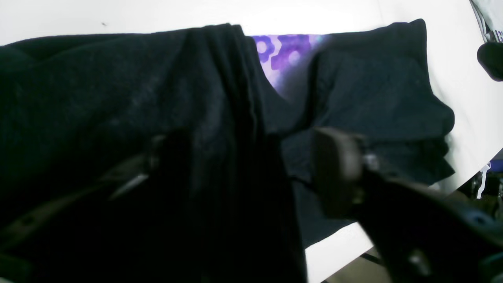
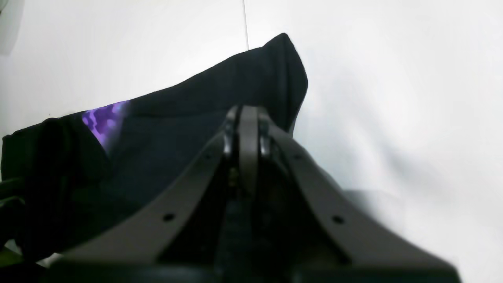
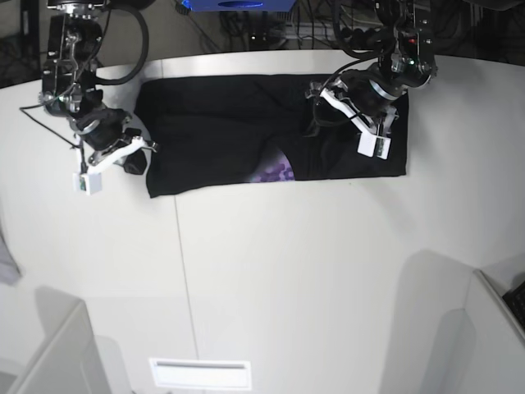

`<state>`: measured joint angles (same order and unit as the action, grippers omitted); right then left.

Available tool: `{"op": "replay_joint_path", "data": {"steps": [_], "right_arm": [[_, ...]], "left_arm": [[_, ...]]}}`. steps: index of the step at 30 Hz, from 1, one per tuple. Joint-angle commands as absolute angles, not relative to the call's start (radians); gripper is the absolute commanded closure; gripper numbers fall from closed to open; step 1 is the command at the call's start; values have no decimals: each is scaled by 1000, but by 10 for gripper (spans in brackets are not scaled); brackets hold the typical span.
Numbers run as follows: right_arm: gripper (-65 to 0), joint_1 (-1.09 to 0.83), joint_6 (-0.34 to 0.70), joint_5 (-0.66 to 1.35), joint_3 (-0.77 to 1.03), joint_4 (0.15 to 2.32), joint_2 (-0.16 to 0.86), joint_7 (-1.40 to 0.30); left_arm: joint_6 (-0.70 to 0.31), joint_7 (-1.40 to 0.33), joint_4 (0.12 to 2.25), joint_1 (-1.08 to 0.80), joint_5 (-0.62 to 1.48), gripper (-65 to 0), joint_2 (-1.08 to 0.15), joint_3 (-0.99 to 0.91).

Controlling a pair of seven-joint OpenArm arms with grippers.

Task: Fold the T-shirt properly
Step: 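Grasp the strip end with the left gripper and fold it inward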

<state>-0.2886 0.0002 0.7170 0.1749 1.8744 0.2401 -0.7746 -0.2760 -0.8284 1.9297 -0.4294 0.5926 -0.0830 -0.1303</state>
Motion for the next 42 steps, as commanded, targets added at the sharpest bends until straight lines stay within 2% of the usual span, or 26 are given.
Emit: {"op": "replay_joint_path", "data": {"steps": [1, 6, 8, 10, 12, 14, 16, 17, 23, 31, 39, 40, 42], "right_arm": [[0, -280, 8, 727, 179, 1888, 251, -756], [0, -283, 8, 734, 176, 1888, 248, -756], [0, -288, 8, 816, 180, 1888, 248, -756], [0, -303, 8, 924, 183, 1886, 259, -756], [0, -309, 8, 1018, 183, 1886, 277, -756], [-56, -315, 8, 1064, 173, 1886, 292, -756], [-24, -317, 8, 1070, 173, 1886, 286, -756], [0, -315, 8, 1070, 173, 1886, 286, -753], [0, -297, 10, 1072, 173, 1853, 286, -756], [0, -295, 10, 1070, 177, 1833, 292, -754], [0, -292, 38, 1076, 173, 1758, 292, -760], [-8, -292, 53, 1076, 173, 1755, 292, -779], [-180, -277, 73, 1076, 182, 1751, 292, -845]], "left_arm": [[-282, -816, 1951, -427, 611, -535, -82, -125], [-283, -809, 1952, -437, 611, -548, -90, -48], [-283, -808, 1959, -452, 611, -546, -90, -74], [-285, -806, 1965, -467, 610, -510, -96, -140], [-285, -806, 1971, -469, 610, -400, -96, -226], [-286, -806, 1971, -463, 610, -234, -96, -292], [-286, -806, 1965, -437, 610, -25, -97, -338], [-286, -806, 1962, -421, 604, 0, -97, -352], [-285, -808, 1922, -331, 601, 0, -97, -369], [-283, -805, 1716, -265, 519, 0, -96, -371], [-285, -708, 1876, -338, 518, 0, -96, -410], [-286, -708, 1896, -357, 519, 0, -91, -443], [-286, -707, 1916, -384, 519, 0, -93, -510]]}}
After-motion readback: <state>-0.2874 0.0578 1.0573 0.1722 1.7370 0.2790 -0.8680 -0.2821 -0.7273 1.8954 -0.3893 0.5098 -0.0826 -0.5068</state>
